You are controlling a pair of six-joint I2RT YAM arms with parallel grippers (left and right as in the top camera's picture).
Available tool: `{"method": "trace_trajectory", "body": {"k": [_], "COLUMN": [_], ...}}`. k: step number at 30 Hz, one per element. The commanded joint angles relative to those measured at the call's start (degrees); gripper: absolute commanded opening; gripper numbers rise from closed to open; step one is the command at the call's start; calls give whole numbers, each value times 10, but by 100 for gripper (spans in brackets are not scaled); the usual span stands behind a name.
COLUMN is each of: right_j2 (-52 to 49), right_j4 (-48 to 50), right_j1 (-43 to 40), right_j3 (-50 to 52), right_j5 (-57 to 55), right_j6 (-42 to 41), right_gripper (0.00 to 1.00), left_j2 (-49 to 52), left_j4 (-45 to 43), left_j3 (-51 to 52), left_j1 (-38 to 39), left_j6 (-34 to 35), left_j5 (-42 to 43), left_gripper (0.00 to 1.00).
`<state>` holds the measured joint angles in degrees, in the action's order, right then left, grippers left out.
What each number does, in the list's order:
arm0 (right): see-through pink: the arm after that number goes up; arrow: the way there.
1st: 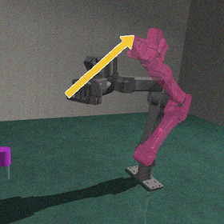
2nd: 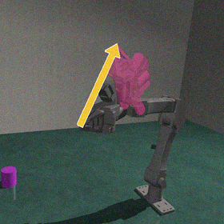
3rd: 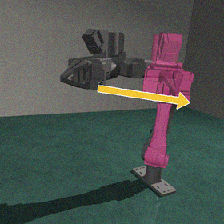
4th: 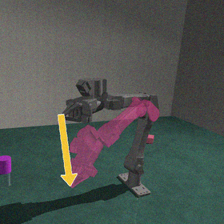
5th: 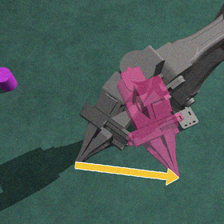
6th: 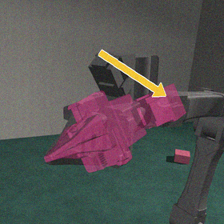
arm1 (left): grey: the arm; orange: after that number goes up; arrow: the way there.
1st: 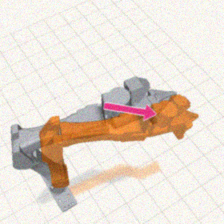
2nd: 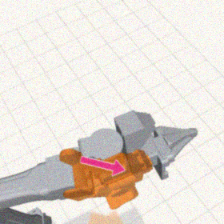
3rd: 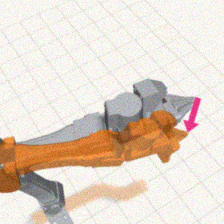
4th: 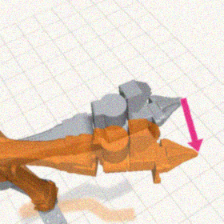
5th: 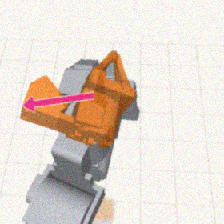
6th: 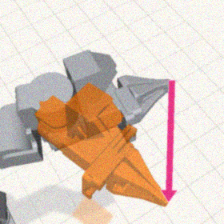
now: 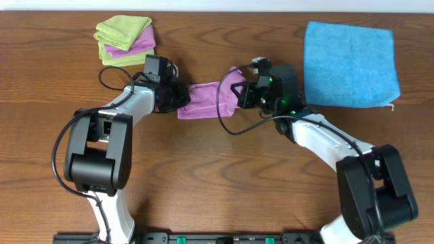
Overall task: Fold the cloth
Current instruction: 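Move the right gripper leftward toward the left gripper, folding the strip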
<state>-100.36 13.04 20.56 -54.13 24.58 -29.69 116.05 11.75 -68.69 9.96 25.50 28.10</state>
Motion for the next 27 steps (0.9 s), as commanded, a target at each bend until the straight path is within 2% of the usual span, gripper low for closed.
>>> {"method": "trace_trajectory", "body": {"k": [1, 12, 20, 27], "right_j2": [-13, -98, -113, -123], "right_j4": [-5, -25, -26, -26], "right_j1": [18, 66, 77, 85], "right_j3": [-27, -105, -114, -117], "right_j5": [-21, -21, -30, -38], "right_j6": [14, 15, 15, 15], "right_gripper": [1, 1, 1, 1], "left_j2": [7, 4, -25, -66], "left_j4": [4, 5, 10, 48], "left_j3": [-9, -9, -9, -9], "left_j1": [-2, -2, -5, -24], "left_j6": [1, 0, -2, -26], "left_j5": [1, 5, 4, -5], "left_gripper": [6, 6, 5, 6]}}
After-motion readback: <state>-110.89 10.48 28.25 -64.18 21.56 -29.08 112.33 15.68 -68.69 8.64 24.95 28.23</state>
